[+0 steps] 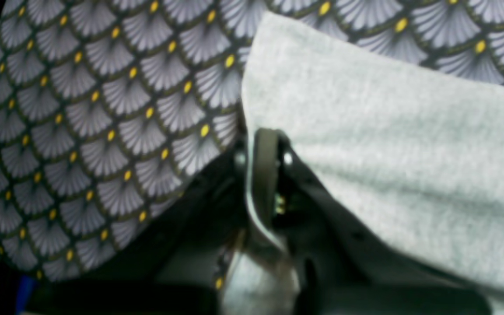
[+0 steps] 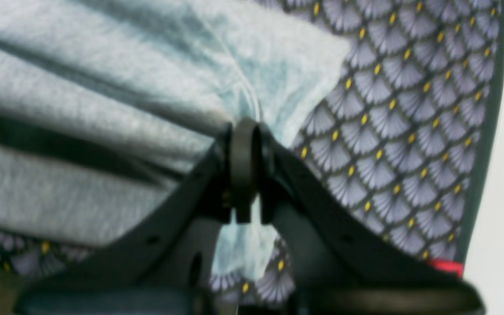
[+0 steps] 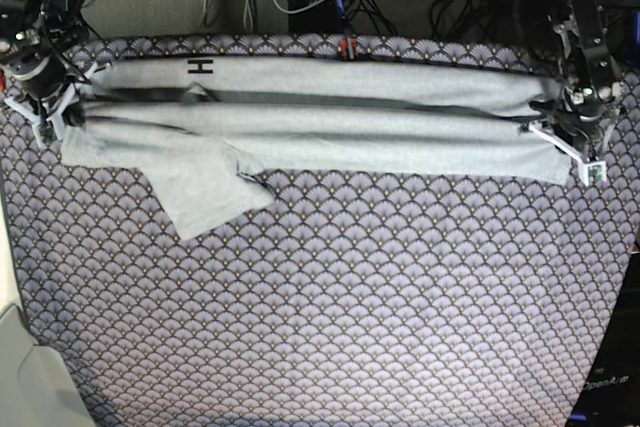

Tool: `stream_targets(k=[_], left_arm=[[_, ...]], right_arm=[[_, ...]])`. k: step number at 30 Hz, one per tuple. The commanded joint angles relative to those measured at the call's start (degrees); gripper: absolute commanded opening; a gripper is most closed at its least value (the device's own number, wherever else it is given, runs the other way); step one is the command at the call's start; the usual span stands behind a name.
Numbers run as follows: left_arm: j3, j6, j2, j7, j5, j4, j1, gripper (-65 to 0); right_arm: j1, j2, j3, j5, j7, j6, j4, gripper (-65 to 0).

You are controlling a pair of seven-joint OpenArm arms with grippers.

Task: Fold the T-shirt properly
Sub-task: 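Lift the hem edge and fold it toward the collar side, then release the strip end with the right gripper and move it to the hanging sleeve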

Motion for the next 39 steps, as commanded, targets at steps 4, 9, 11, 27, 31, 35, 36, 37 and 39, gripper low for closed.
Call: stream_targets(k=[4, 9, 11, 27, 31, 35, 36, 37, 39], left_arm=[[-0.4, 0.7, -1.1, -1.0, 0.8, 0.9, -0.3, -64.6], [-0.2, 0.7, -0.9, -0.9, 0.8, 0.9, -0.3, -64.5], [-0.2, 0.7, -0.9, -0.9, 0.8, 0.9, -0.3, -64.2], [-0.7, -12.6, -1.1, 5.4, 0.8, 1.1, 0.9, -28.2], [-0.7, -12.9, -1.1, 5.7, 0.8, 1.0, 1.0, -28.2], [-0.7, -13.1, -1.1, 5.9, 0.8, 1.3, 1.7, -28.2], [-0.7, -13.1, -1.2, 5.9, 0.8, 1.5, 1.7, -28.2], [-0.7, -13.1, -1.2, 5.9, 0.8, 1.7, 1.8, -28.2], [-1.8, -13.3, -1.6, 5.9, 0.8, 1.7, 1.8, -28.2]], right_arm=[[-0.4, 1.0, 0.6, 0.0, 0.4, -0.3, 0.5, -65.0], [-1.6, 1.0, 0.6, 0.0, 0.4, -0.3, 0.6, -65.0], [-1.7, 1.0, 0.6, 0.0, 0.4, -0.3, 0.6, -65.0], [-2.0, 1.2, 1.0, 0.0, 0.3, -0.3, 0.6, -43.1], [-2.0, 0.9, 4.0, 0.0, 0.3, -0.3, 0.6, -41.6], [-2.0, 1.1, 4.4, 0.0, 0.3, -0.3, 0.6, -41.6], [-2.0, 1.3, 4.4, 0.0, 0.3, -0.3, 0.6, -41.6], [-2.0, 1.3, 4.6, 0.0, 0.3, -0.3, 0.6, -41.6], [-2.0, 1.3, 6.0, 0.0, 0.3, -0.3, 0.8, -41.6]])
